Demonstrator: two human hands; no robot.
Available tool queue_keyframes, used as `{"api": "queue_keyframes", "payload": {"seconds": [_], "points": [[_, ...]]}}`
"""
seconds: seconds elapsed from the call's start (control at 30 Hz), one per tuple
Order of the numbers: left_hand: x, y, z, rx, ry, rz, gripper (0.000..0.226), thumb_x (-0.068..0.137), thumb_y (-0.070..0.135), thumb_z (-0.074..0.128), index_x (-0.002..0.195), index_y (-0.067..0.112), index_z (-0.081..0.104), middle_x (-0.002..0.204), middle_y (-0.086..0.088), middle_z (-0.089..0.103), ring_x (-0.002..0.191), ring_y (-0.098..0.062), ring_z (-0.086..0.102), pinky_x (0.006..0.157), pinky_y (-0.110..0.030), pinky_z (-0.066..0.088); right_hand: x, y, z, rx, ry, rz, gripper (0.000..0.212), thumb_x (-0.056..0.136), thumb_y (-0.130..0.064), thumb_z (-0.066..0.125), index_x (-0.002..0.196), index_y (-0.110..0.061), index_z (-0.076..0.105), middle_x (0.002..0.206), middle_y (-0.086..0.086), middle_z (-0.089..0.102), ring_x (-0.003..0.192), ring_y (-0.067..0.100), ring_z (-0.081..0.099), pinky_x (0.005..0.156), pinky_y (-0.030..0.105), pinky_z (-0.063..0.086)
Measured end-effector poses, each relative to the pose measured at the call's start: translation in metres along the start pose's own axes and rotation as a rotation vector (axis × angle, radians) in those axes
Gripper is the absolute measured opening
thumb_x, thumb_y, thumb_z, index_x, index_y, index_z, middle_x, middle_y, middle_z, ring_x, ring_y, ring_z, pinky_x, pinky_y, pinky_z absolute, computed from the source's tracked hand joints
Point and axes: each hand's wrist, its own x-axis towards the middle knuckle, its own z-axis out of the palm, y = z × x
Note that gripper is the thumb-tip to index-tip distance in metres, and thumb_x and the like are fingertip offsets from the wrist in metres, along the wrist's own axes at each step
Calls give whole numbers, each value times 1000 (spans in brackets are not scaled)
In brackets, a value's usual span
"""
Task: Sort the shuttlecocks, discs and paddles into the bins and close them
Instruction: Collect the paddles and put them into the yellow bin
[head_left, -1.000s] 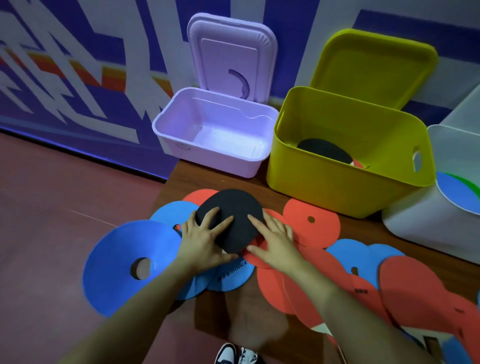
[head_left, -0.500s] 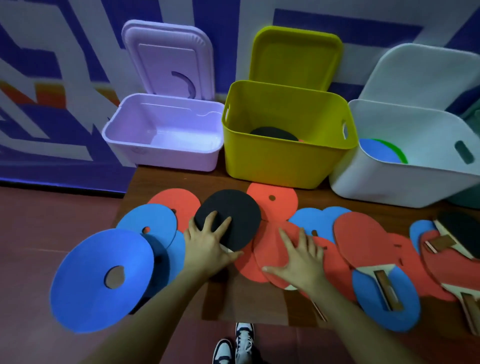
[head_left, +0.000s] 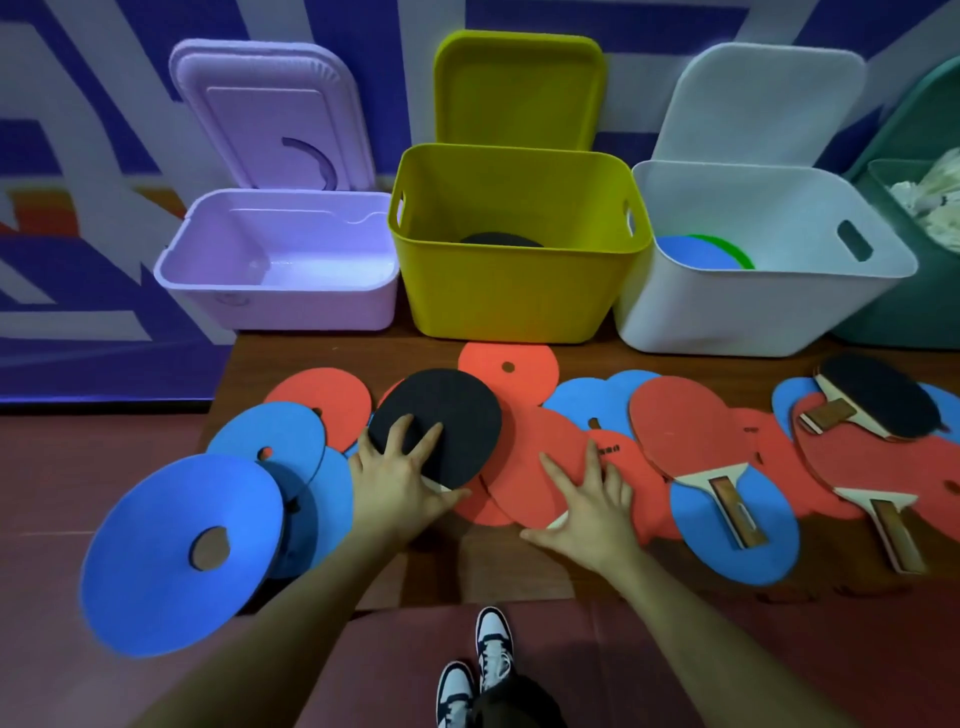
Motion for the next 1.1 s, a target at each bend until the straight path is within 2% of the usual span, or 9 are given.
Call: {"api": "queue_keyframes", "payload": {"seconds": [0.17,0.33,0.5,0.6,0.8,1.0,1.1], "points": [[0,1,-11,31,58,17,89,53,79,42,124,30,60,129,-8,55,108,-55,46,83,-58,44,-6,-2,-3,42,77,-33,91,63,-77,59,141,-51,21,157,11,-4,138,37,8,111,46,9],[7,1,-37,17,168,76,85,55,76,46,123,27,61,128,-10,55,109,-54,45,79,-56,44,-11,-13,-23,75,220,-82,93,52,-84,39,139,-52,28,157,8,3,139,34,9,111,46,12],[20,3,-75,-20,307,89,79,59,72,49,122,26,62,127,-10,56,111,-55,44,77,-55,45,-10,-22,-57,136,436,-121,87,53,-81,49,134,-46,43,153,13,24,133,39,29,100,53,29],[31,7,-103,-40,407,101,79,59,73,50,123,27,60,130,-9,54,112,-54,43,77,-54,44,-8,-31,-85,145,551,-159,86,54,-79,52,132,-45,46,150,15,30,129,40,35,95,54,34],[69,16,-147,-104,519,118,82,56,73,50,124,28,59,130,-9,51,112,-53,42,76,-54,44,13,-49,-141,208,735,-135,86,52,-78,51,130,-41,50,147,17,35,126,42,40,95,52,36],[128,38,-168,-116,554,152,83,54,74,48,121,27,62,128,-9,54,110,-53,43,76,-53,44,62,-43,-195,280,801,-69,91,50,-82,47,133,-43,46,152,11,28,133,38,30,101,52,28],[169,47,-168,-67,504,186,87,52,78,46,123,30,61,128,-6,54,111,-51,44,81,-55,44,95,-34,-222,315,812,-50,91,51,-79,61,133,-44,45,152,8,28,133,36,30,101,52,27]]}}
